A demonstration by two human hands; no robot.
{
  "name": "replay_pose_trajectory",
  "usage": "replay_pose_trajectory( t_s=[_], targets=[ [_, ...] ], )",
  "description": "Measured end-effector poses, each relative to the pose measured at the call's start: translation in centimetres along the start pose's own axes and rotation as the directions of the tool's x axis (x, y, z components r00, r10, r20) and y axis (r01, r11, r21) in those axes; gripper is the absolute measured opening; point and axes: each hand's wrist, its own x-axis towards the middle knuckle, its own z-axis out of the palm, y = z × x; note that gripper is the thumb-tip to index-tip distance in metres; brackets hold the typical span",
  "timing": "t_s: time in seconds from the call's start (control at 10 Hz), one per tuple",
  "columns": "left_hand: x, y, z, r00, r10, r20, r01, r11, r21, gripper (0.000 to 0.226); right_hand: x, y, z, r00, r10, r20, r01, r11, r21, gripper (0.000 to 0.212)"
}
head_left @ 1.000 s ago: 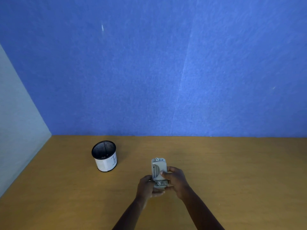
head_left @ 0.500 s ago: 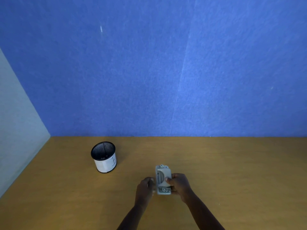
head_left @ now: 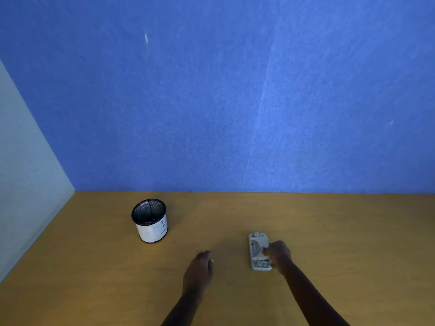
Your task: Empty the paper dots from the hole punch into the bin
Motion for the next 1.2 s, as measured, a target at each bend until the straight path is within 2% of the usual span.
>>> replay_pose_trajectory(
  t_s=[0.2, 0.3, 0.5, 0.7, 0.8, 0.9, 1.0, 1.1, 1.2],
  targets=[
    [0.1, -0.8, 0.2, 0.998, 0.055, 0.034, -0.062, 0.962, 0.265, 0.049, 0.2, 0.2, -0.1, 1.0, 0.017, -0.006, -0.017, 0.999, -0.027, 0.034],
    [0.0, -1.0, 0.4, 0.999, 0.03, 0.025, -0.036, 0.947, 0.32, 0.053, 0.2, 0.2, 0.0, 1.0, -0.003, 0.002, 0.003, 0.997, -0.076, 0.032],
    [-0.1, -1.0, 0.4, 1.0, 0.008, 0.008, -0.01, 0.945, 0.328, 0.058, -0.3, 0.1, 0.3, 0.992, -0.124, -0.02, 0.118, 0.975, -0.189, 0.034],
    [0.0, -1.2, 0.1, 1.0, 0.004, 0.008, -0.006, 0.943, 0.334, 0.058, -0.5, 0.0, -0.1, 0.989, -0.148, 0.008, 0.146, 0.965, -0.218, 0.032],
    [0.1, -1.6, 0.3, 1.0, 0.007, -0.005, -0.004, 0.94, 0.342, 0.058, -0.8, 0.2, 0.2, 0.985, -0.17, -0.014, 0.161, 0.955, -0.25, 0.038],
    [0.0, -1.3, 0.1, 1.0, 0.0, -0.009, 0.004, 0.933, 0.36, 0.061, -2.0, 0.4, 1.2, 0.932, -0.334, -0.14, 0.269, 0.898, -0.348, 0.052],
    [-0.4, -0.4, -0.8, 0.992, 0.076, -0.104, -0.027, 0.913, 0.408, 0.07, -4.0, 0.5, 3.3, 0.748, -0.644, -0.164, 0.483, 0.697, -0.53, 0.054],
    [-0.9, -0.4, -0.6, 0.957, 0.194, -0.215, -0.07, 0.875, 0.479, 0.04, -5.3, 0.9, 5.7, 0.626, -0.78, -0.026, 0.604, 0.505, -0.617, 0.055],
    [-1.0, -1.0, 0.2, 0.947, 0.214, -0.242, -0.083, 0.885, 0.459, 0.069, -6.0, 1.5, 7.5, 0.627, -0.776, 0.073, 0.605, 0.426, -0.673, 0.06]
  ],
)
